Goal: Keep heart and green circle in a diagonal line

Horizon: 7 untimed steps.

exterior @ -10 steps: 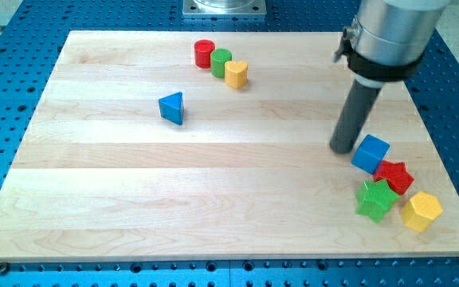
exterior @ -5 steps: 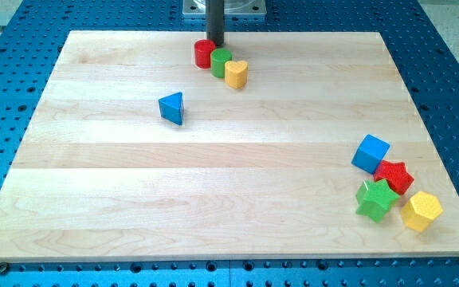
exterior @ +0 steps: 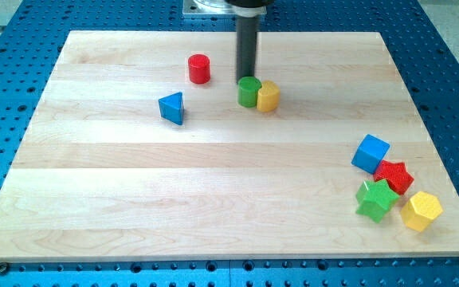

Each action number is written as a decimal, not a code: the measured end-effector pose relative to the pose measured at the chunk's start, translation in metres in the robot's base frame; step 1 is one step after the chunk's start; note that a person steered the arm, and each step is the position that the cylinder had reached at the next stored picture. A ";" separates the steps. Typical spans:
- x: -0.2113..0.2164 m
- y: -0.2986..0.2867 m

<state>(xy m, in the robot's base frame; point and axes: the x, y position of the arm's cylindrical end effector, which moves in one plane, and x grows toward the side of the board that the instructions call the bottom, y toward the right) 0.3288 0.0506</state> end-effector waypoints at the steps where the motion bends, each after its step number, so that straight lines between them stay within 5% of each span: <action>1: 0.031 0.041; 2: 0.057 0.038; 3: -0.025 0.045; 4: -0.021 -0.013; 6: 0.101 0.018; 7: 0.089 0.019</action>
